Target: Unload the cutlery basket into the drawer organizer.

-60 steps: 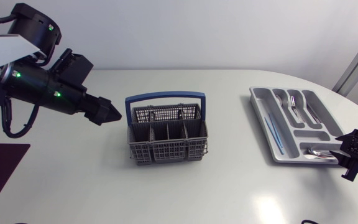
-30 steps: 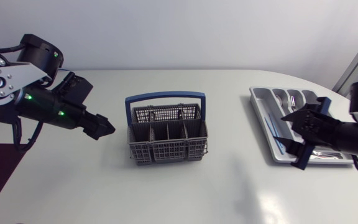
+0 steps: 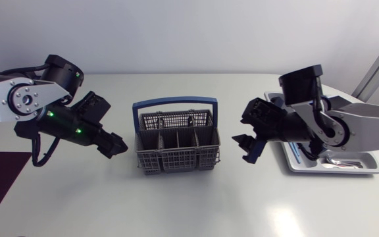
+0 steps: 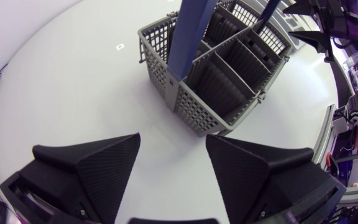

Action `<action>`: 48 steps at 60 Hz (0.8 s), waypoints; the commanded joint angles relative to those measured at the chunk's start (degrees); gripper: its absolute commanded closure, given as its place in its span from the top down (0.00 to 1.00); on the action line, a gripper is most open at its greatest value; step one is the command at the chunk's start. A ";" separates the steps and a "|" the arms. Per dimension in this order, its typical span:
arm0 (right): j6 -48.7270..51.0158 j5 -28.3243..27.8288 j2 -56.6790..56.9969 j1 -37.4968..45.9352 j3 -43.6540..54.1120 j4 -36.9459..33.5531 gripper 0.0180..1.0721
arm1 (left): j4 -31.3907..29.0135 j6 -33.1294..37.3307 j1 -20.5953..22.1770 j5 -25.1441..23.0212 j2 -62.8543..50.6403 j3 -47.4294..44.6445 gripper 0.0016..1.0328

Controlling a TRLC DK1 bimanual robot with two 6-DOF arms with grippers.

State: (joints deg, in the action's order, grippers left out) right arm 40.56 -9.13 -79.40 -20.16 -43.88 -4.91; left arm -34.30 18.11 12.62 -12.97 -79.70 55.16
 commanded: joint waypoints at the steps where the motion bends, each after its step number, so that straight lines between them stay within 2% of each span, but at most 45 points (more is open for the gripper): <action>1: -3.91 0.51 -2.78 -2.16 -1.91 0.07 0.68 | 0.64 1.75 0.74 -0.04 -1.69 -1.19 0.72; 26: -7.95 1.92 -7.88 -8.14 -4.99 -0.19 0.68 | 3.10 1.75 3.81 -0.65 -8.01 2.94 0.72; 48: -8.12 2.97 -11.13 -8.58 -7.63 0.07 0.68 | 3.54 1.75 3.20 -0.56 -11.97 8.04 0.72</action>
State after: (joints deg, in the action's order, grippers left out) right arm 34.44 -5.06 -88.68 -27.29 -49.41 -5.41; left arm -32.21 19.55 15.11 -11.60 -90.35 60.77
